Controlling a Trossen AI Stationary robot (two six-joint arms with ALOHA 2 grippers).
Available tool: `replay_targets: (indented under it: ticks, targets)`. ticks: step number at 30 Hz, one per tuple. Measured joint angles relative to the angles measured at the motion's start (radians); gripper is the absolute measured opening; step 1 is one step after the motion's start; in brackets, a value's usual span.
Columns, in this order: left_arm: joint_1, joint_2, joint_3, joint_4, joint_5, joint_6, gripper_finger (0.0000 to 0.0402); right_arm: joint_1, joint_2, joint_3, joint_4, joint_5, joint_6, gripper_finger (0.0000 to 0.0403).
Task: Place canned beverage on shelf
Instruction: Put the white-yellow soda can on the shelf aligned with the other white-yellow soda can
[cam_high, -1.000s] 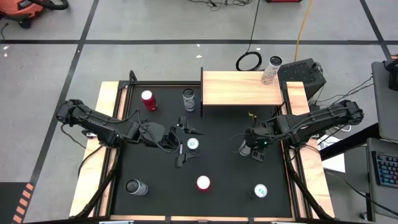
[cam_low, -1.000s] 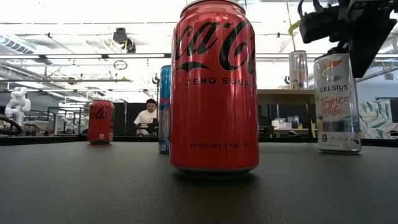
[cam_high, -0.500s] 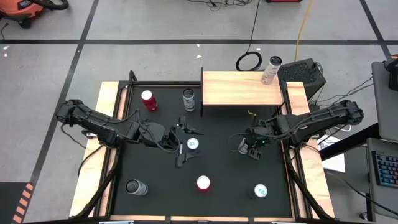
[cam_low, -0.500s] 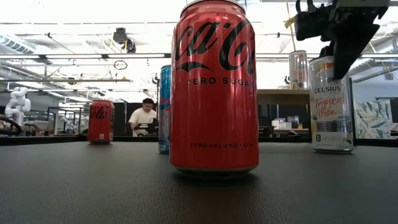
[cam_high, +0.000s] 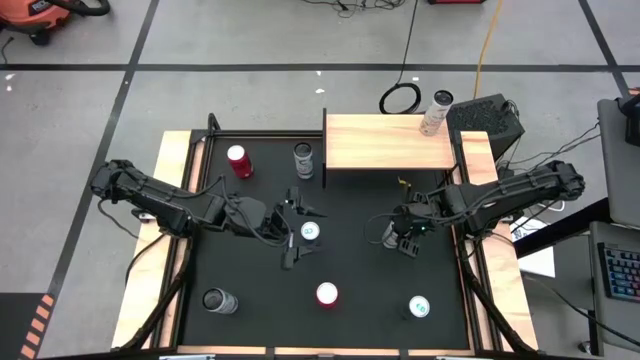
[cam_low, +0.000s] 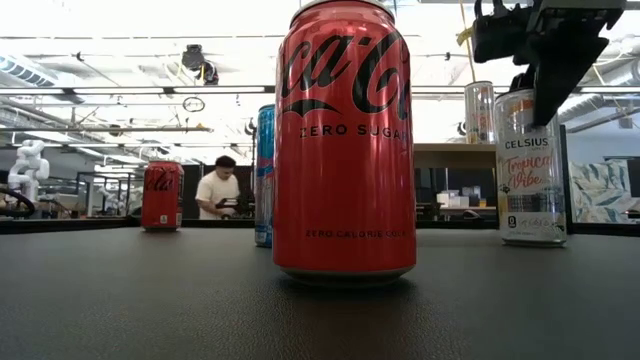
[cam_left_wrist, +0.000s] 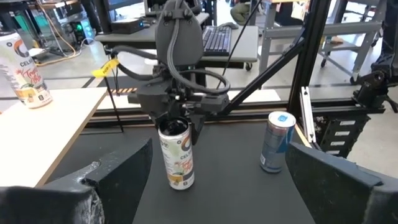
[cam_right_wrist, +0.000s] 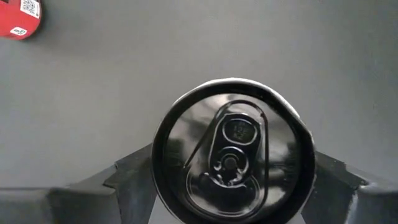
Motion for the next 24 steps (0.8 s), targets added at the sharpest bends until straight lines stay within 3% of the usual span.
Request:
replay_targets:
  ticks: [7, 13, 24]
  targets:
    - [0.000, 0.000, 0.000, -0.003, 0.000, -0.003, 0.0371, 0.000, 0.000, 0.000, 0.066, 0.007, -0.004, 0.0299]
    - [0.000, 0.000, 0.000, -0.003, 0.000, -0.003, 0.0371, 0.000, 0.000, 0.000, 0.068, 0.081, -0.005, 0.0299]
    - [0.000, 0.000, 0.000, -0.002, 0.000, -0.001, 0.0371, 0.000, 0.000, 0.000, 0.069, 0.081, -0.007, 0.0289]
